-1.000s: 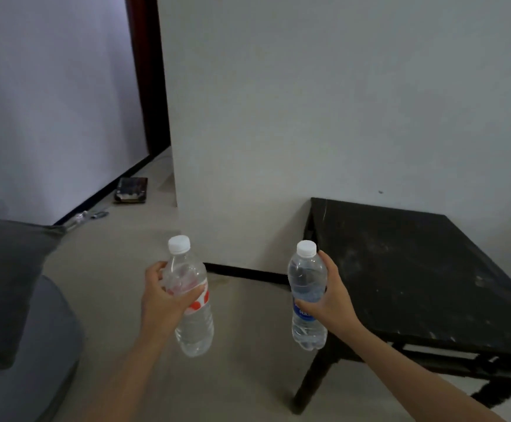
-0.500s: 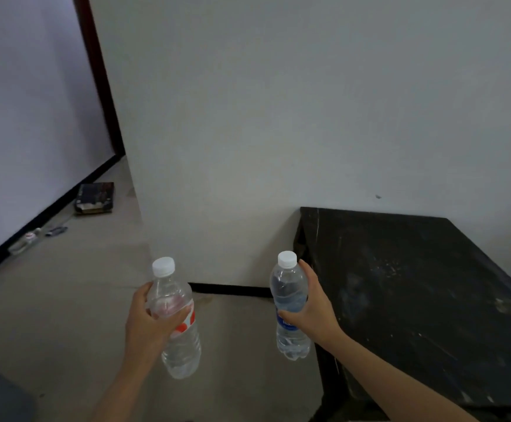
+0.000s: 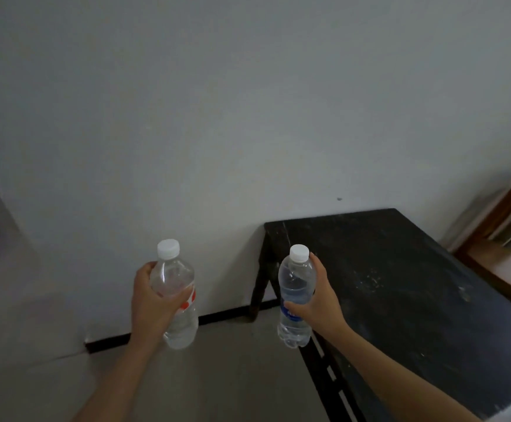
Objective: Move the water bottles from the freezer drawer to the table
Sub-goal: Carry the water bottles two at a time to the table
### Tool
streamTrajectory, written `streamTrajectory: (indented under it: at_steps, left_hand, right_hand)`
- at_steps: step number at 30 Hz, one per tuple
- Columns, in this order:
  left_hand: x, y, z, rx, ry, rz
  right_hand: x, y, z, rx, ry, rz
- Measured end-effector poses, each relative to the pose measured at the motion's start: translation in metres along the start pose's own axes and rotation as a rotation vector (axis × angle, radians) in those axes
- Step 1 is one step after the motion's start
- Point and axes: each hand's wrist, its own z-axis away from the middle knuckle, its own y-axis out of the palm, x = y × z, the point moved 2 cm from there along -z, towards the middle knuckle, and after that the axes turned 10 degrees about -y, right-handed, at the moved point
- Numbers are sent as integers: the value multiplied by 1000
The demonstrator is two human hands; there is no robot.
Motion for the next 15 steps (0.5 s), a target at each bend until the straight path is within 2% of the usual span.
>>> streamTrajectory:
  at_steps: [10, 15]
  left_hand:
    - [17, 123, -46, 271, -75, -43]
    - [-17, 203, -68, 319, 45, -19]
  right_hand:
    - [-76, -50, -11, -138, 251, 129]
    - [-123, -95, -49, -269, 284, 115]
